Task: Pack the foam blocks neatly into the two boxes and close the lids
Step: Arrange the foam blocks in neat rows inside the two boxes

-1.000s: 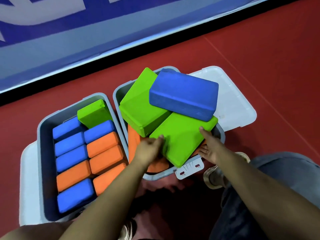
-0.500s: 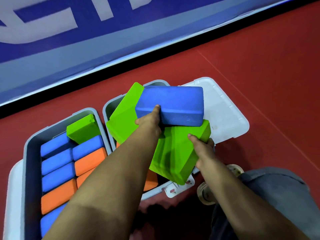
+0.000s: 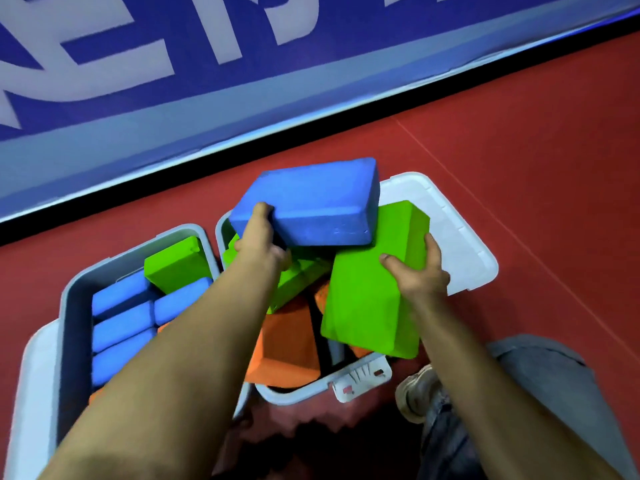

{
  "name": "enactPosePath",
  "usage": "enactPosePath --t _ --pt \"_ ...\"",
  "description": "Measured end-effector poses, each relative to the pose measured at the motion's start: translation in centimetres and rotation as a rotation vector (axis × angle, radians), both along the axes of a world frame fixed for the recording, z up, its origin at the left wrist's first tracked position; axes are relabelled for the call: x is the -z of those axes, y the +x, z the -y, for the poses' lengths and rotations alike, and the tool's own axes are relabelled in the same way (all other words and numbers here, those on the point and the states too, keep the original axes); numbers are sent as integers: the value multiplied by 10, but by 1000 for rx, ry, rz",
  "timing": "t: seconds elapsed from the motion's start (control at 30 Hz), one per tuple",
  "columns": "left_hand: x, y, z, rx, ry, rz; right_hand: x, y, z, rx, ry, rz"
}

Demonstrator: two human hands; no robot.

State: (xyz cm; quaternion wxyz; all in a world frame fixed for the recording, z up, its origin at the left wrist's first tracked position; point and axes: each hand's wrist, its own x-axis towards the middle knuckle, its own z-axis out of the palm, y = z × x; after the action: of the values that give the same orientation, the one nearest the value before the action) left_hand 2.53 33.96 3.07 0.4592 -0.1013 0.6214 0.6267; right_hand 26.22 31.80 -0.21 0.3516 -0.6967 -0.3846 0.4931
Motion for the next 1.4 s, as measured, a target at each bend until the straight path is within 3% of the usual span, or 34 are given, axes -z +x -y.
enactPosePath --t 0.13,0.33,0.43,0.6,0.73,0.8,0.97,1.13,1.3,1.4 --pt "-27 -65 63 -35 208 -72 -31 -11 7 -37 363 171" --pt "-13 -141 178 -48 217 -245 -55 -46 23 -176 759 266" --pt "5 -162 214 -17 182 -220 -61 -63 30 -298 777 316" --pt "23 -177 236 187 33 -431 -56 -73 31 -467 671 595" --pt "30 -185 230 228 -61 -459 -36 -71 33 -426 561 503" --pt "25 -187 219 279 -96 -596 -25 -68 34 -383 586 447" --pt "-8 -183 178 660 -316 -1059 -23 -65 23 -346 537 421" --pt "-37 -159 127 677 -225 -1587 -28 -59 8 -302 443 504" --pt "-39 -108 72 911 -168 -2131 -33 -43 -10 -273 330 458" --pt "-21 -84 51 1073 -151 -2347 -44 -33 -16 -242 341 443"
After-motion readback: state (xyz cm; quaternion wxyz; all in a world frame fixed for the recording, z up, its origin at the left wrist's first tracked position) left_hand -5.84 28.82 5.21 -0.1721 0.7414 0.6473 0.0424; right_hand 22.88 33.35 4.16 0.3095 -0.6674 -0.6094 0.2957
